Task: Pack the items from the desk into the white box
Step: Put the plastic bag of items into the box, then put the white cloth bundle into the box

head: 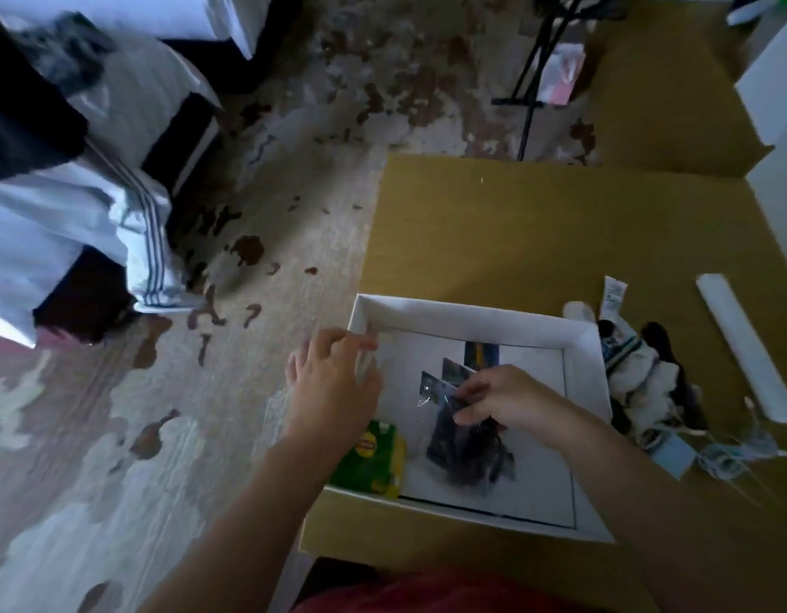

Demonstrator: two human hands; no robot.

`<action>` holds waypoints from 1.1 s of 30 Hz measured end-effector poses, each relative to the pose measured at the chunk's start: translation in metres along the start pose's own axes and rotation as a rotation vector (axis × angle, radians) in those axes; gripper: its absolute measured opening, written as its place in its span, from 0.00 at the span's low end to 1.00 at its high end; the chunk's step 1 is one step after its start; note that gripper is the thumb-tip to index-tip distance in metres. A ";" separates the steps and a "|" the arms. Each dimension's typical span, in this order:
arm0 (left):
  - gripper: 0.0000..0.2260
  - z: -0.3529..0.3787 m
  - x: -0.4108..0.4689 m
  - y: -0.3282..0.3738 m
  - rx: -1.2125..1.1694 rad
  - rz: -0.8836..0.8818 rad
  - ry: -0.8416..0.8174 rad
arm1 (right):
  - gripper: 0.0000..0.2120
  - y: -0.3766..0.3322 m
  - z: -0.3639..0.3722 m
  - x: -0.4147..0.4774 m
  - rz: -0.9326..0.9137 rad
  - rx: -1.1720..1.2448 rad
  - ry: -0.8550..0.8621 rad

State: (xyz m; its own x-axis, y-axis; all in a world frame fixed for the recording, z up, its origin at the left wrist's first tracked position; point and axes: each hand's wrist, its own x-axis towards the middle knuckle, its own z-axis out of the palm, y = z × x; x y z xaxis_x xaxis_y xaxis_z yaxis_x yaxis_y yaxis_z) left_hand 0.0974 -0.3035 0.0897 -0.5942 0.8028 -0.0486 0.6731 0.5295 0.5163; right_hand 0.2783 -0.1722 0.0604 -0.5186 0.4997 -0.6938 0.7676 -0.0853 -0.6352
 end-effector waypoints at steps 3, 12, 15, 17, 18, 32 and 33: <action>0.14 0.004 -0.012 -0.009 -0.003 -0.034 -0.065 | 0.12 0.002 0.012 0.009 0.019 0.042 -0.069; 0.13 0.008 -0.033 0.005 -0.038 0.015 0.022 | 0.16 0.003 0.036 0.009 -0.010 -0.259 0.177; 0.14 0.009 -0.033 0.021 -0.036 0.156 0.116 | 0.25 0.005 0.044 0.005 -0.045 -0.325 0.232; 0.13 0.012 -0.030 0.033 -0.058 0.221 0.105 | 0.30 0.005 0.046 0.001 -0.036 -0.323 0.236; 0.13 0.014 -0.028 0.039 -0.077 0.253 0.082 | 0.31 0.005 0.043 -0.001 -0.045 -0.330 0.247; 0.13 0.107 -0.004 0.192 -0.229 0.583 -0.465 | 0.08 0.100 -0.083 -0.106 -0.081 0.332 0.993; 0.14 0.116 -0.004 0.205 -0.198 0.566 -0.502 | 0.08 0.113 -0.087 -0.109 -0.033 0.374 0.989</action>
State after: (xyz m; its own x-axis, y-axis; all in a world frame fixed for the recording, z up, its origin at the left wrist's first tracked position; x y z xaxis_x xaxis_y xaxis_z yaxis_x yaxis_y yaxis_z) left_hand 0.2891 -0.1666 0.0966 0.1176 0.9891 -0.0890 0.6952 -0.0180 0.7186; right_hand 0.4544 -0.1608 0.0938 0.1296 0.9720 -0.1958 0.5061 -0.2347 -0.8299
